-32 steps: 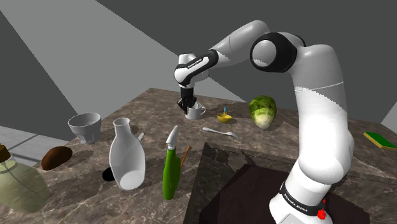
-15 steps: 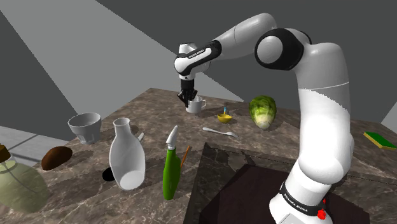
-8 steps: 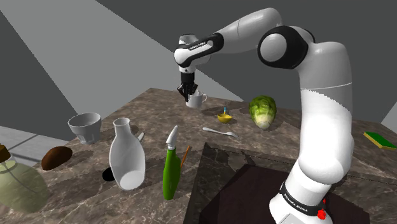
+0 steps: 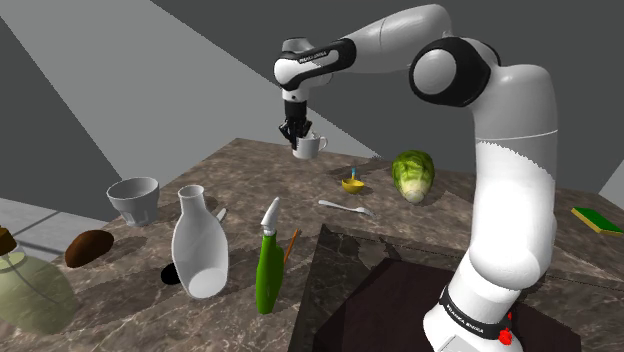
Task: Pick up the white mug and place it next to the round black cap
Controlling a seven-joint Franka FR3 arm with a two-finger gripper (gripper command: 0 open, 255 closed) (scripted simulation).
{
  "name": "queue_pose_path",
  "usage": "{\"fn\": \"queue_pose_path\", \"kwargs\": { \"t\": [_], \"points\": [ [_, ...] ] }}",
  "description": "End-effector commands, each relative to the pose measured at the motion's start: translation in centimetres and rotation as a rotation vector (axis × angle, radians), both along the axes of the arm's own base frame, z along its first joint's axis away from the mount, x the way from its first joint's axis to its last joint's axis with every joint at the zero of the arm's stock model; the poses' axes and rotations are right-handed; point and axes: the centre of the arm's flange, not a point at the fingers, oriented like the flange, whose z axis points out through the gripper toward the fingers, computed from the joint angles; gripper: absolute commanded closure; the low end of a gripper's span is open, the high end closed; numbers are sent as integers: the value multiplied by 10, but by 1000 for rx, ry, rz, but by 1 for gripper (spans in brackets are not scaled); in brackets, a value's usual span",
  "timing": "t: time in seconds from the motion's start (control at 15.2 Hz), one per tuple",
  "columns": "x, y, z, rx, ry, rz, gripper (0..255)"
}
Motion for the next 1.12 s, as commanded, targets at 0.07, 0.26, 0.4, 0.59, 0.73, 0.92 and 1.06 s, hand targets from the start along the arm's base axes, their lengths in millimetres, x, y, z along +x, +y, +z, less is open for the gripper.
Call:
{"fn": "queue_pose_path", "kwargs": {
  "t": [0.07, 0.26, 0.4, 0.59, 0.73, 0.92, 1.06],
  "points": [
    [1, 0, 15, 0, 0, 0, 255],
    [-5, 12, 23, 0, 0, 0, 255],
    [-15, 36, 23, 0, 0, 0, 255],
    [-30, 73, 23, 0, 0, 0, 255],
    [-41, 97, 23, 0, 0, 0, 255],
    [-56, 133, 24, 0, 0, 0, 255],
    [-67, 158, 24, 0, 0, 0, 255]
  ]
}}
